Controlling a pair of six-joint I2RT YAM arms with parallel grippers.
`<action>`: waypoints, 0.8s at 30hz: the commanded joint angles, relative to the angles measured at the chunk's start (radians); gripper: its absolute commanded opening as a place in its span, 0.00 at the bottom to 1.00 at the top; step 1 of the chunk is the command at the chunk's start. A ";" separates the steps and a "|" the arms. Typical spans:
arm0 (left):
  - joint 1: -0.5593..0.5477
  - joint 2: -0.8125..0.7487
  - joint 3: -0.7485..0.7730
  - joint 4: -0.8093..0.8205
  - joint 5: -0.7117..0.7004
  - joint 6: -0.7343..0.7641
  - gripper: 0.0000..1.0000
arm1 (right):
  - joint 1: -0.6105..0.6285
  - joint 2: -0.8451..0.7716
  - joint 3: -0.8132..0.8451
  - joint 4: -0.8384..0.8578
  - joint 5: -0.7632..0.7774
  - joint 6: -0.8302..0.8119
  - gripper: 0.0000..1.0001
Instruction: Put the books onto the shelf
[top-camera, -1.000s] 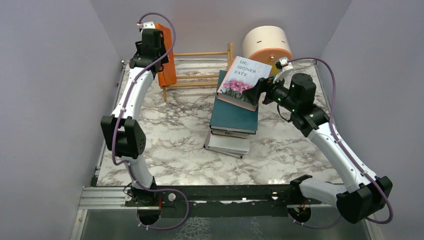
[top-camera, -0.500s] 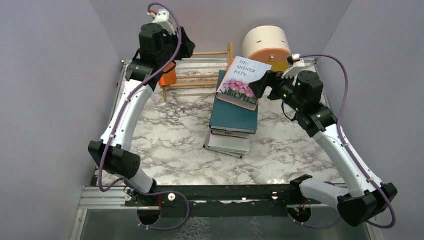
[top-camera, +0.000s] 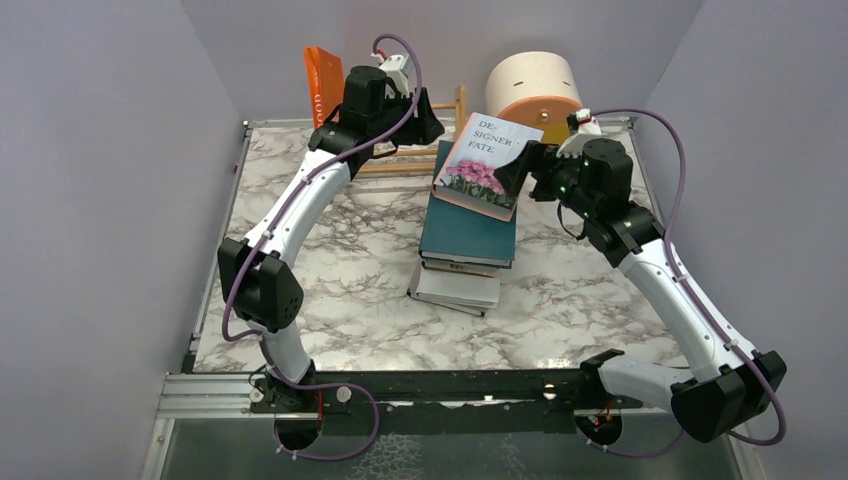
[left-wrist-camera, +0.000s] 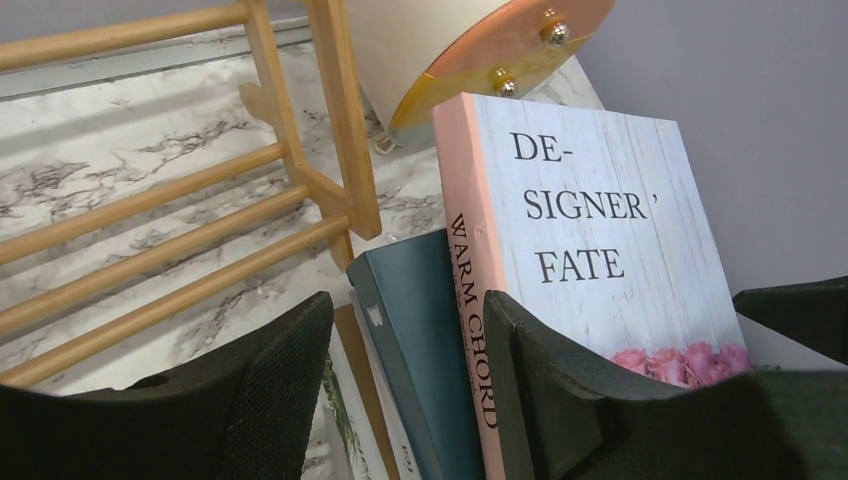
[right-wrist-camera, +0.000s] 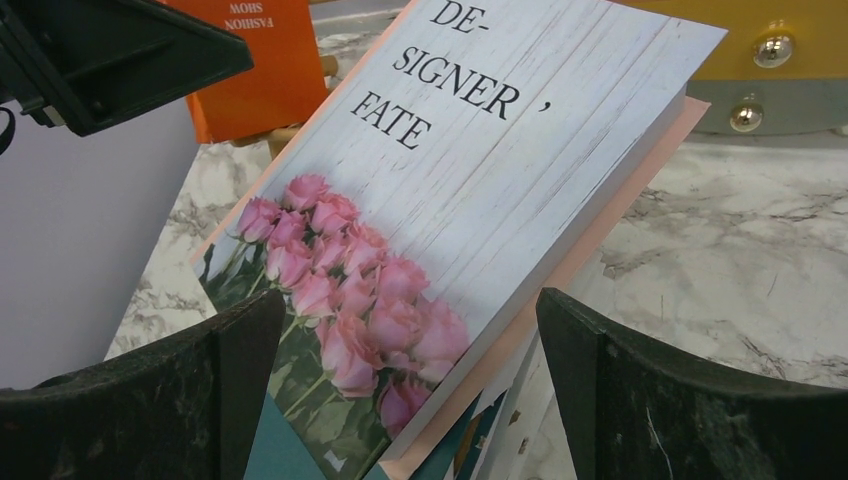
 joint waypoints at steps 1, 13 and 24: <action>-0.011 0.011 -0.003 0.055 0.067 -0.015 0.50 | -0.015 0.029 0.003 -0.010 -0.003 0.019 0.96; -0.019 0.053 -0.002 0.080 0.171 -0.028 0.51 | -0.030 0.077 -0.011 0.048 -0.097 0.019 0.95; -0.024 0.105 0.011 0.117 0.247 -0.045 0.51 | -0.029 0.103 -0.013 0.076 -0.144 0.010 0.93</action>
